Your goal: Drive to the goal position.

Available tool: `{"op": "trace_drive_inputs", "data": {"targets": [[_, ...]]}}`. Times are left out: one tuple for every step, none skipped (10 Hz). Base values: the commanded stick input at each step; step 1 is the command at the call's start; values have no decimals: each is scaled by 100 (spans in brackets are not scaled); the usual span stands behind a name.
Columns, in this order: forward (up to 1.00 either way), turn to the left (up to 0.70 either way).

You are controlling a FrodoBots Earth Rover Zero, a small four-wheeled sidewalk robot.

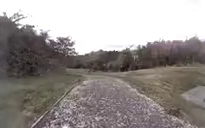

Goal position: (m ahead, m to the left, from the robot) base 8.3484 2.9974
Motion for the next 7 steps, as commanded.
{"op": "trace_drive_inputs", "data": {"targets": [[85, 0], [85, 0], [85, 0], [85, 0], [85, 0], [85, 0], [85, 0]]}}
